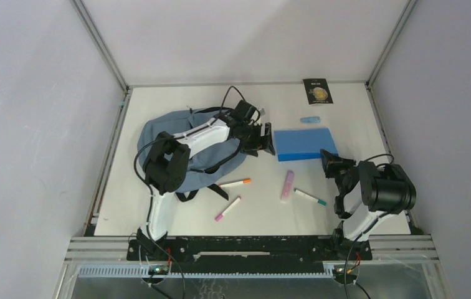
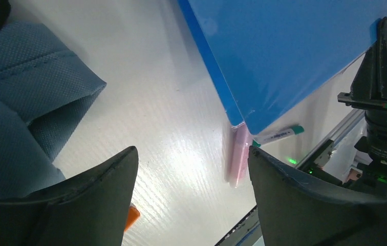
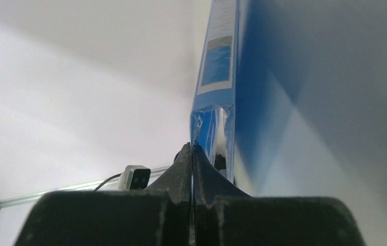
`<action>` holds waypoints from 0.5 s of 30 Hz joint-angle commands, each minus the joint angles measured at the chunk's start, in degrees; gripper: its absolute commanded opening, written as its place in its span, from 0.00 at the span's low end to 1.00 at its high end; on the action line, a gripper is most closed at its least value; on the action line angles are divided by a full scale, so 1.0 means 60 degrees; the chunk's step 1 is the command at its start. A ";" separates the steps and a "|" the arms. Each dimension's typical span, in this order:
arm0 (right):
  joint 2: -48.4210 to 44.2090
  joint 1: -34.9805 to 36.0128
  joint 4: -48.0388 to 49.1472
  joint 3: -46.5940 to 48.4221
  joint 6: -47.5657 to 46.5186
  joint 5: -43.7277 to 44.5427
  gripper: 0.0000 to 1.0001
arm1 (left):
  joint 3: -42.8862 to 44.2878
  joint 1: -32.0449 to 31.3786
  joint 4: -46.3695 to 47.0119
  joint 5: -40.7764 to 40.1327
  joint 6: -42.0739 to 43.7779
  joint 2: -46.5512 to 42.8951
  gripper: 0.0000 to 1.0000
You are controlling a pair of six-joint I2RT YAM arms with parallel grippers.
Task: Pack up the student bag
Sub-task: Pick up the files from the center of the board.
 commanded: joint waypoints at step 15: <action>-0.4893 -0.0112 -0.2590 0.0654 -0.0747 -0.0469 0.00 | -0.1663 0.0884 0.1356 0.0393 -0.1466 -0.2838 0.86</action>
